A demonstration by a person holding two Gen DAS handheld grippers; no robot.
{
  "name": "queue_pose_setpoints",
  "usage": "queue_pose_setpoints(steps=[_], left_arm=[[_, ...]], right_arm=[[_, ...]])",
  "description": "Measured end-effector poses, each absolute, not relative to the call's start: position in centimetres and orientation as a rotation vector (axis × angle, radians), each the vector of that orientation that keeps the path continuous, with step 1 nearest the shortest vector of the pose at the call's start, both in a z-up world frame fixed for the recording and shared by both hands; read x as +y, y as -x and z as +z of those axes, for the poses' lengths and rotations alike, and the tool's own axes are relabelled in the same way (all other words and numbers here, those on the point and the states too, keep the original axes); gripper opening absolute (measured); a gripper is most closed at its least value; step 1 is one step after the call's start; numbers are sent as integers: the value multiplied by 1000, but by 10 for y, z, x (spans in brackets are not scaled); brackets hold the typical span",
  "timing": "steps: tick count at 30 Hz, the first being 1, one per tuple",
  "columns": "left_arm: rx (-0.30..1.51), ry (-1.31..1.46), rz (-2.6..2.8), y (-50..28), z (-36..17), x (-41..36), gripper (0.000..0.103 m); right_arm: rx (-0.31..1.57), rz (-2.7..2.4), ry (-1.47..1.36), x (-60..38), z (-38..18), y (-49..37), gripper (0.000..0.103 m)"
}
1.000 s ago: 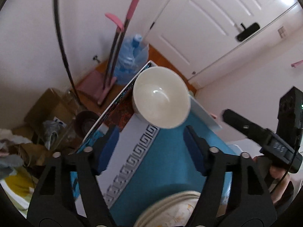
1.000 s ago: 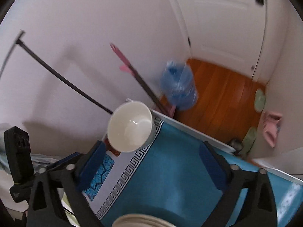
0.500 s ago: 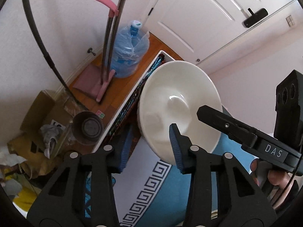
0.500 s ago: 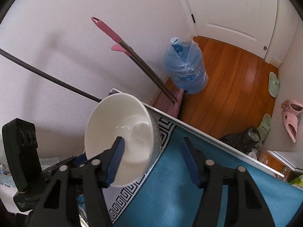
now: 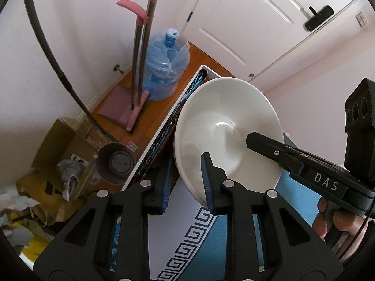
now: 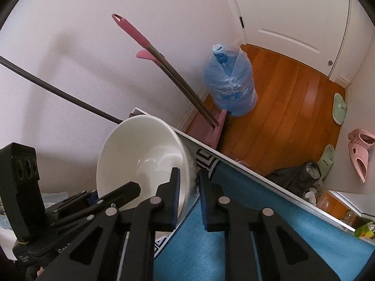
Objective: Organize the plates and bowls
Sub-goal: 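Carry the white bowl and lower it into the cream bowl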
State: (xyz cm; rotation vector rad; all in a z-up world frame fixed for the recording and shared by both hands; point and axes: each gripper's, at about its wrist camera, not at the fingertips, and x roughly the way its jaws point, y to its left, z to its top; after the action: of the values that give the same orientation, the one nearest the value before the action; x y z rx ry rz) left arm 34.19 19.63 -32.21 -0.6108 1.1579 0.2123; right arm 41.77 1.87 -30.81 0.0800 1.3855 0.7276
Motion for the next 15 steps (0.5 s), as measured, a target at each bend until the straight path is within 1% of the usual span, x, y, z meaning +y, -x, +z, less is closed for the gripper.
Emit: queue_pose_setpoints(steps=[7, 15], left_arm=[[1135, 554, 205, -338, -310, 187, 21], [1079, 497, 154, -323, -267, 161, 21]], right_arm=[[1341, 714, -73, 15, -299, -410, 14], [1242, 661, -117, -13, -256, -389, 14]])
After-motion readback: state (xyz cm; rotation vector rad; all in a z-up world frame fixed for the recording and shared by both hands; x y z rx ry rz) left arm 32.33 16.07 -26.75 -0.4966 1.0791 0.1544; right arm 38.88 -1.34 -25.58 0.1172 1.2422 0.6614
